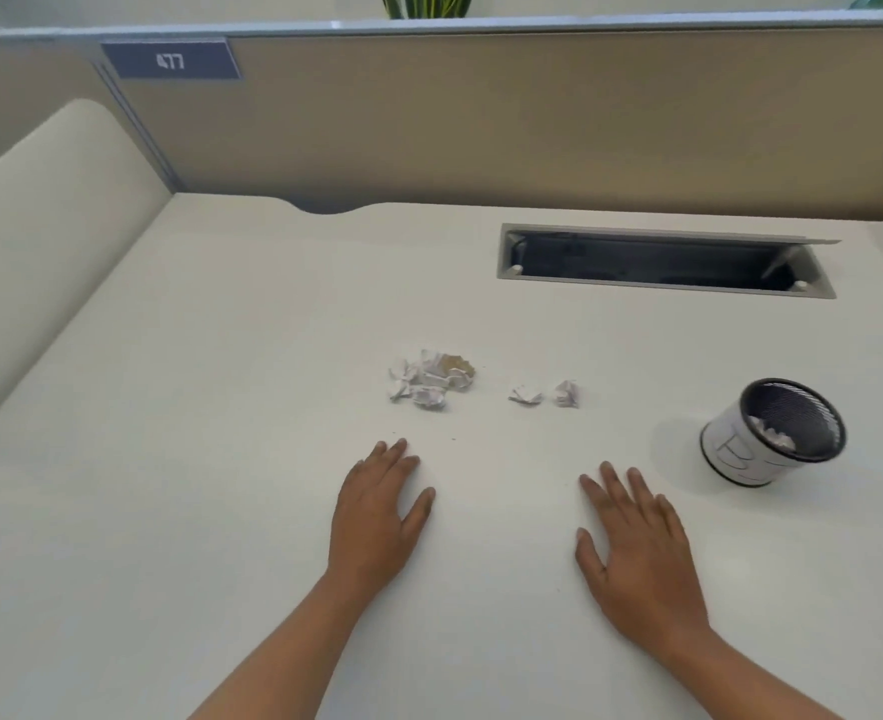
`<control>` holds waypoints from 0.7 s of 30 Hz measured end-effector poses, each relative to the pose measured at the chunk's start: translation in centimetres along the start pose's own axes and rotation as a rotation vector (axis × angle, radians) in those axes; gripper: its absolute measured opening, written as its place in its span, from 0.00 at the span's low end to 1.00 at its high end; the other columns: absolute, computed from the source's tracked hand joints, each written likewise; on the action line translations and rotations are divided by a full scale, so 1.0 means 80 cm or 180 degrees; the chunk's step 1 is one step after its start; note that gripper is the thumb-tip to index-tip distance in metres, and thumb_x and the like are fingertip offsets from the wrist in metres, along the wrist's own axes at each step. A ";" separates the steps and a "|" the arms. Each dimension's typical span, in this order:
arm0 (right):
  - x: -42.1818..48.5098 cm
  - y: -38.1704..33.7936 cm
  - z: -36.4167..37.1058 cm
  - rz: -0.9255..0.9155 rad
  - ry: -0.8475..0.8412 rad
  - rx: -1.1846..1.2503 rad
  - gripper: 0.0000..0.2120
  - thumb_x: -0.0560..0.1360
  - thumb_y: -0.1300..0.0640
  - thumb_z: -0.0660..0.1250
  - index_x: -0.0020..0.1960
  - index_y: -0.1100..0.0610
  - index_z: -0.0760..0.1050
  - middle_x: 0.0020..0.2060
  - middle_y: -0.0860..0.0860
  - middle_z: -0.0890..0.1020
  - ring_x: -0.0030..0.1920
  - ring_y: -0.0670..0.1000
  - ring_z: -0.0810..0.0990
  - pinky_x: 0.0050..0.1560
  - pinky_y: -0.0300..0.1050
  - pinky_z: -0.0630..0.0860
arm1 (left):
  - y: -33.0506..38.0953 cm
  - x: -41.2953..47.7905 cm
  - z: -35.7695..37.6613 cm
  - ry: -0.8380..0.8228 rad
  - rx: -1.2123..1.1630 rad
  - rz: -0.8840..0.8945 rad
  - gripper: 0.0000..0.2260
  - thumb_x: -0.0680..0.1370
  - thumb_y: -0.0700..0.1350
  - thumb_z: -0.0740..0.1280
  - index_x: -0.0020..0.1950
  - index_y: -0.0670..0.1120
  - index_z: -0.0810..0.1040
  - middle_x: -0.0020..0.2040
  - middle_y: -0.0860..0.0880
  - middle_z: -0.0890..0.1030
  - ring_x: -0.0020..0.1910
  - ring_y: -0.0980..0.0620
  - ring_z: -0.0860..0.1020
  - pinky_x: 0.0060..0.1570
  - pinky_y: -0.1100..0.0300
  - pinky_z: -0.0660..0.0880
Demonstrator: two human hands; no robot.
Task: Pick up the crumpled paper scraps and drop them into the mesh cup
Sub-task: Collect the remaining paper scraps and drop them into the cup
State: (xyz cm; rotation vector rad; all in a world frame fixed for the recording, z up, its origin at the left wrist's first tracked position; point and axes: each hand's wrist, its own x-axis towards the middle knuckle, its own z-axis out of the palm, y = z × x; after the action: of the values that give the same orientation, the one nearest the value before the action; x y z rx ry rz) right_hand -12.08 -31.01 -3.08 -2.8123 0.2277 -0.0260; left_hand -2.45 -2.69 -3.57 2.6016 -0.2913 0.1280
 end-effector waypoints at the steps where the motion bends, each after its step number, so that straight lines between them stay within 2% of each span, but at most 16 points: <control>1: 0.001 -0.002 0.001 0.0019 0.0003 -0.0075 0.29 0.76 0.42 0.52 0.76 0.46 0.63 0.77 0.45 0.61 0.79 0.50 0.54 0.76 0.53 0.52 | -0.004 0.014 -0.003 0.0033 -0.0036 -0.0084 0.16 0.75 0.49 0.72 0.61 0.46 0.80 0.68 0.50 0.77 0.70 0.48 0.72 0.70 0.50 0.66; 4: 0.000 -0.004 0.001 0.0082 -0.0023 -0.0118 0.29 0.76 0.42 0.52 0.75 0.46 0.63 0.77 0.45 0.62 0.79 0.49 0.54 0.76 0.52 0.53 | -0.009 0.059 -0.015 0.0080 -0.0131 -0.0288 0.12 0.75 0.47 0.71 0.56 0.44 0.82 0.59 0.48 0.82 0.60 0.45 0.78 0.62 0.52 0.70; 6: 0.000 -0.006 0.000 0.0130 -0.0025 -0.0092 0.28 0.76 0.42 0.53 0.75 0.47 0.64 0.77 0.45 0.62 0.79 0.48 0.54 0.77 0.51 0.53 | -0.009 0.085 -0.022 0.0172 -0.0293 -0.0385 0.11 0.75 0.46 0.71 0.55 0.45 0.81 0.55 0.48 0.82 0.55 0.45 0.79 0.57 0.51 0.72; 10: 0.000 -0.012 -0.002 0.0200 -0.0039 -0.0037 0.28 0.76 0.43 0.53 0.74 0.49 0.65 0.77 0.45 0.63 0.78 0.48 0.55 0.76 0.53 0.55 | -0.008 0.125 -0.027 0.0231 -0.0600 -0.0662 0.12 0.74 0.48 0.72 0.56 0.46 0.79 0.51 0.50 0.79 0.52 0.47 0.77 0.48 0.53 0.74; 13: 0.001 -0.014 -0.004 0.0227 -0.0039 -0.0023 0.27 0.76 0.43 0.53 0.74 0.48 0.65 0.77 0.44 0.63 0.78 0.47 0.55 0.76 0.53 0.55 | -0.012 0.145 -0.024 0.0063 -0.0587 -0.0745 0.13 0.74 0.51 0.71 0.56 0.48 0.78 0.51 0.51 0.77 0.52 0.48 0.76 0.46 0.53 0.74; 21: 0.002 -0.019 -0.004 0.0239 -0.0040 0.0006 0.27 0.76 0.44 0.54 0.74 0.50 0.66 0.76 0.45 0.63 0.78 0.48 0.56 0.76 0.56 0.57 | -0.030 0.143 -0.017 -0.0053 -0.0276 -0.0496 0.08 0.77 0.50 0.68 0.50 0.48 0.83 0.46 0.49 0.79 0.48 0.46 0.77 0.42 0.53 0.74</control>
State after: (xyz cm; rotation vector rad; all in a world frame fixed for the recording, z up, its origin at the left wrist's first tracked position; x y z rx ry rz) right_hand -11.73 -29.67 -2.32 -2.7987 0.3298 0.0084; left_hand 9.20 -2.06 -1.88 2.5287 -0.0971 0.0381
